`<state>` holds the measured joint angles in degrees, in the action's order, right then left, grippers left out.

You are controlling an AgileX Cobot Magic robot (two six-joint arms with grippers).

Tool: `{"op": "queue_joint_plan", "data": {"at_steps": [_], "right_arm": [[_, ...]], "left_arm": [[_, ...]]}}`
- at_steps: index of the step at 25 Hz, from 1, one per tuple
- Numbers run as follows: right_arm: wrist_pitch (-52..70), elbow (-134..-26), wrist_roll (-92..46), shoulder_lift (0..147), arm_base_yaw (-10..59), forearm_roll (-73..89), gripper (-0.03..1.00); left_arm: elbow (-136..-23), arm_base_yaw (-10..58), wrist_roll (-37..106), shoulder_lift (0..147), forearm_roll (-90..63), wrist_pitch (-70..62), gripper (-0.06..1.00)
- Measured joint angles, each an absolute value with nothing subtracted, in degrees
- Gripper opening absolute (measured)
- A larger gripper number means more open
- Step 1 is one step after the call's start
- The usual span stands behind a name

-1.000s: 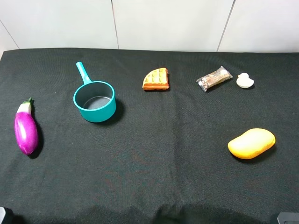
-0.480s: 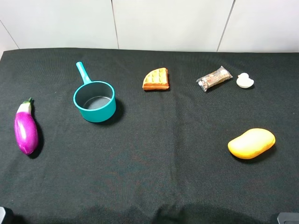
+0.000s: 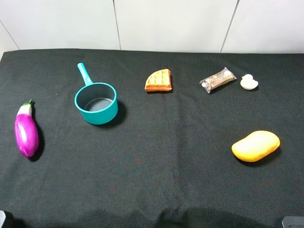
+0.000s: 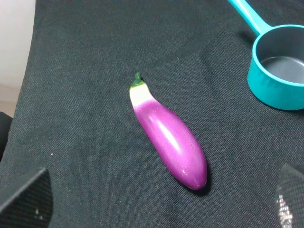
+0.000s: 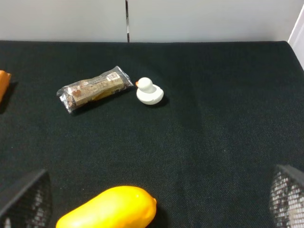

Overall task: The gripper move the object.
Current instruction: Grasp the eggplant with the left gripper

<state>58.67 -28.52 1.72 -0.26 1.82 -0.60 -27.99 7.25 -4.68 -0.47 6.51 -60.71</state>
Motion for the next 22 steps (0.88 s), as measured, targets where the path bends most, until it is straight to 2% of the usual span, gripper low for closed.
{"op": "queue_joint_plan", "data": {"at_steps": [14, 22], "right_arm": [[58.67, -28.52, 1.72, -0.26, 1.82, -0.6, 0.69], [58.67, -28.52, 1.72, -0.26, 1.82, -0.6, 0.69]], "left_arm": [[-27.99, 7.25, -9.14, -0.14, 7.57, -60.77, 0.99], [-30.27, 7.25, -9.33, 12.88, 6.8, -61.06, 0.99]]}}
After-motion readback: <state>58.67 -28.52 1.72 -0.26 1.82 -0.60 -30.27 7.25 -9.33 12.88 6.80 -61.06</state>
